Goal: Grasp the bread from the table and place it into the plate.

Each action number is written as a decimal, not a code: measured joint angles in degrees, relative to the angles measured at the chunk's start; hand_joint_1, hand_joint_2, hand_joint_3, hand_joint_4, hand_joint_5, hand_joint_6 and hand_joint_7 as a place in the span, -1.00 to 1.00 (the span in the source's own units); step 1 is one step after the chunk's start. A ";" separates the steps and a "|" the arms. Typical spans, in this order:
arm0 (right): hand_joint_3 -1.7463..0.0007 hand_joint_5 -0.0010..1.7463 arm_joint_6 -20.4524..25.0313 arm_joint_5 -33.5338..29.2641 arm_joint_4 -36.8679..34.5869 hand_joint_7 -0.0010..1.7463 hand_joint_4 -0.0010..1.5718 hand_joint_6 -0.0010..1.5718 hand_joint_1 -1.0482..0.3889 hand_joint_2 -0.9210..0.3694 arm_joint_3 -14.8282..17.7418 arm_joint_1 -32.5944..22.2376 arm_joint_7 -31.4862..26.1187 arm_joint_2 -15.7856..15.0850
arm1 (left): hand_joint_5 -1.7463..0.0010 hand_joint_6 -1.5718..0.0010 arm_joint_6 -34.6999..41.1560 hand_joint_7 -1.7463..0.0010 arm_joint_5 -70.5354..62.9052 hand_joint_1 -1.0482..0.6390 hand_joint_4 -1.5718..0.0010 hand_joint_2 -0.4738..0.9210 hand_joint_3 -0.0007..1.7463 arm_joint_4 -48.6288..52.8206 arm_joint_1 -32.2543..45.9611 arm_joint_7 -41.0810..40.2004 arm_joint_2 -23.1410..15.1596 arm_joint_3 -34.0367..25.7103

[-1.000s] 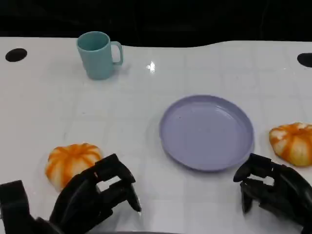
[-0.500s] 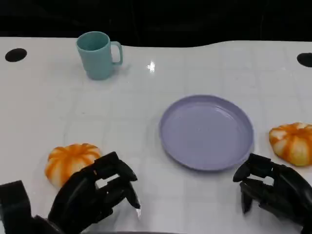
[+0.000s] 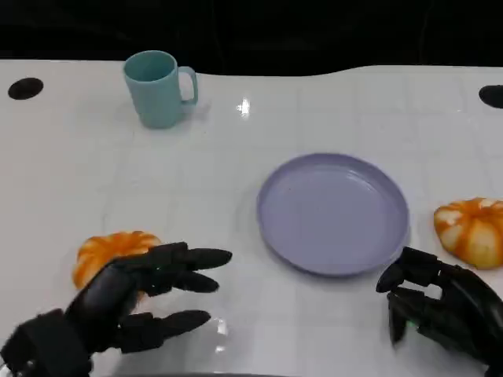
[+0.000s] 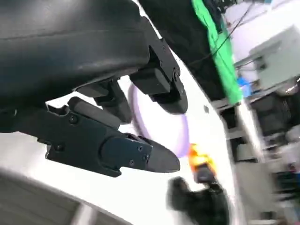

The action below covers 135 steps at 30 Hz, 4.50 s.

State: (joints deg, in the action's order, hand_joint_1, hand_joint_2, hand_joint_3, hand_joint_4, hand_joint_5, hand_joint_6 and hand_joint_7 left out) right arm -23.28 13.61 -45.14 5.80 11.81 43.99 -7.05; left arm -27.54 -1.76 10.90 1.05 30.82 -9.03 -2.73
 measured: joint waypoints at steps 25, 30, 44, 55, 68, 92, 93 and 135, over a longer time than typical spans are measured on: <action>0.72 1.00 0.76 -0.01 1.84 0.55 -0.16 -0.12 -0.26 -1.00 -0.05 -1.22 -0.33 0.14 | 0.99 0.69 19.52 0.99 -57.74 -0.38 0.82 0.84 -1.00 -29.46 4.62 -17.22 -15.04 6.35; 0.70 1.00 0.15 -0.07 1.91 0.55 -0.17 -0.15 -0.25 -1.00 -0.12 -1.50 -0.31 0.15 | 1.00 0.70 22.53 1.00 -60.71 -0.33 0.85 0.81 -1.00 -29.39 2.84 -14.68 -16.38 8.80; 0.72 1.00 -0.78 0.16 0.79 0.54 -0.17 -0.13 -0.28 -1.00 0.06 -1.27 0.30 0.23 | 1.00 0.74 26.78 1.00 -61.97 -0.28 0.85 0.83 -1.00 -12.87 -6.08 -15.08 -16.63 16.04; 0.72 1.00 -1.26 -0.15 0.31 0.52 -0.16 -0.12 -0.27 -1.00 -0.06 -0.97 -0.01 0.25 | 0.99 0.72 28.29 0.98 -59.38 -0.24 0.84 0.85 -0.99 0.61 -13.77 -17.43 -16.62 20.97; 0.70 1.00 -0.30 -0.26 0.66 0.55 -0.16 -0.12 -0.26 -1.00 -0.09 -0.76 -0.43 0.23 | 0.83 0.27 23.29 0.94 -51.70 -0.03 0.30 0.99 -0.95 10.50 -17.92 -24.38 -17.08 23.58; 0.72 1.00 1.29 -0.07 3.32 0.54 -0.17 -0.13 -0.26 -1.00 -0.35 -1.98 -0.75 0.27 | -1.00 -0.08 10.59 -0.01 -46.41 -0.12 0.11 0.96 -0.46 23.67 -22.31 -46.81 -18.18 24.67; 0.72 1.00 1.35 -0.07 3.37 0.54 -0.17 -0.13 -0.26 -1.00 -0.37 -1.98 -0.75 0.30 | -1.00 0.07 10.53 -0.46 -46.40 -0.09 0.09 0.88 -0.54 23.68 -22.36 -46.90 -18.18 24.68; 0.74 1.00 0.50 1.13 0.67 0.55 -0.15 -0.10 -0.25 -1.00 0.21 -0.75 1.30 0.28 | -1.00 0.24 0.38 -1.00 -41.26 -0.06 -0.01 0.62 -0.11 29.50 -37.29 -50.63 -4.98 26.91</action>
State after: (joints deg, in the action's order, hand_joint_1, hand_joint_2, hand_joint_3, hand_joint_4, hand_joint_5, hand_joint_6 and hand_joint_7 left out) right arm -22.78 14.74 -44.47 6.01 11.06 45.29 -6.77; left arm -27.15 -43.01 40.40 -36.24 -19.81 -14.01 24.17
